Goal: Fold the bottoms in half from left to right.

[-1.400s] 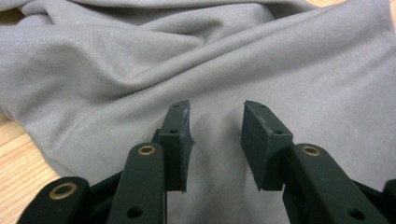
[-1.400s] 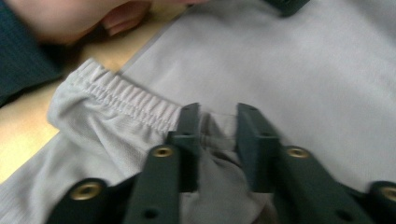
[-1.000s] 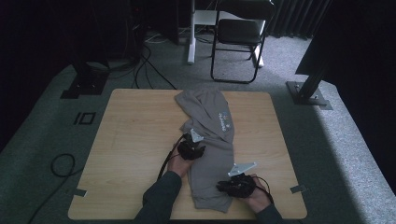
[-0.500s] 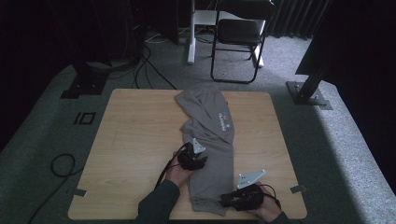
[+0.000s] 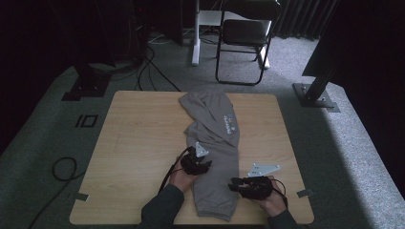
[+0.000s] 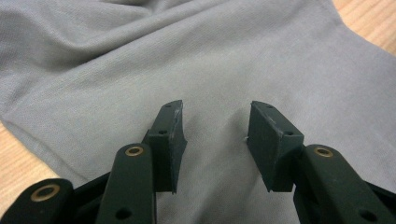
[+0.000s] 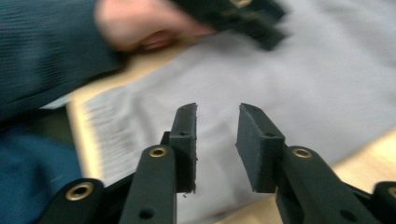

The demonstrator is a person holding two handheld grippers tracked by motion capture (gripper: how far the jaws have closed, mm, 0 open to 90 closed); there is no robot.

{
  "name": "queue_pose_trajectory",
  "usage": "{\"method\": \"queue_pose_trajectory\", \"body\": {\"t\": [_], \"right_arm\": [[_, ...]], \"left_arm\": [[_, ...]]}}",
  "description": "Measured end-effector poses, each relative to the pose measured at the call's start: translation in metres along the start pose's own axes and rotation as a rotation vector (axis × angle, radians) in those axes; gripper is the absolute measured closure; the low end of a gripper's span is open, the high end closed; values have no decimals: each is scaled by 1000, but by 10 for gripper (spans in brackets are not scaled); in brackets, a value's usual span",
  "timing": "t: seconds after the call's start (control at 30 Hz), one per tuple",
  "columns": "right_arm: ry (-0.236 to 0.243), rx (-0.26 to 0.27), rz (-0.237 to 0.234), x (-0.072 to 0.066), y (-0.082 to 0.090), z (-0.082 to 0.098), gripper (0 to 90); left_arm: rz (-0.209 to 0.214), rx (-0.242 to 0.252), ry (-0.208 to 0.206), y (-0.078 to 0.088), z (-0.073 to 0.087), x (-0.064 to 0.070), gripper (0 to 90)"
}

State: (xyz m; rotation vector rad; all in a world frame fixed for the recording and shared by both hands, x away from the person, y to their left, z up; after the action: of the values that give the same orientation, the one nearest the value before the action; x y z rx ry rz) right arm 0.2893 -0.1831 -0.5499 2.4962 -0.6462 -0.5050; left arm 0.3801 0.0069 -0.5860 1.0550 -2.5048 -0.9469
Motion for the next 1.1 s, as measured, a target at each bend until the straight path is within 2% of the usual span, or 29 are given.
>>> {"method": "queue_pose_trajectory", "body": {"t": [0.03,0.1,0.2,0.23,0.33,0.37,0.67,0.77,0.87,0.93,1.1], "right_arm": [[0,0,0,0,0,0,673],[-6,-4,63,8,-6,-4,667],[11,-25,115,18,-20,-8,663],[20,-54,162,24,-30,-11,663],[15,-57,184,28,-37,-15,663],[19,-55,209,32,-41,-18,658],[-24,-38,255,42,-56,-28,636],[-4,-45,268,41,-62,-29,631],[0,-48,283,43,-65,-29,625],[-29,-48,299,49,-69,-29,616],[-49,-32,319,54,-69,-31,610]], "left_arm": [[5,3,-2,1,1,1,565],[11,10,-6,3,3,2,566],[15,18,-7,6,7,3,567],[17,20,-5,7,8,4,569],[17,22,-9,10,11,6,571],[19,22,-8,11,12,7,576],[42,41,-23,31,31,26,584],[58,41,-37,41,40,37,585],[65,46,-41,45,44,43,585],[70,47,-48,49,47,47,585],[91,46,-65,59,56,59,585]]}}
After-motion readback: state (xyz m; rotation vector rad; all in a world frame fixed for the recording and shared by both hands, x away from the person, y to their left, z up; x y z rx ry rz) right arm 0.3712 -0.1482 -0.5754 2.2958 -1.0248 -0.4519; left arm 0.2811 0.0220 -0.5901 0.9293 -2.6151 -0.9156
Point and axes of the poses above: each handheld gripper's, and its own axes: y roughly backward along the jaws, z roughly out of its underside, x roughly to its right, the point moved 5 cm from there along -y, roughly forward along the jaws, and after that the axes turned 3 degrees about x, right-handed, at the moved point
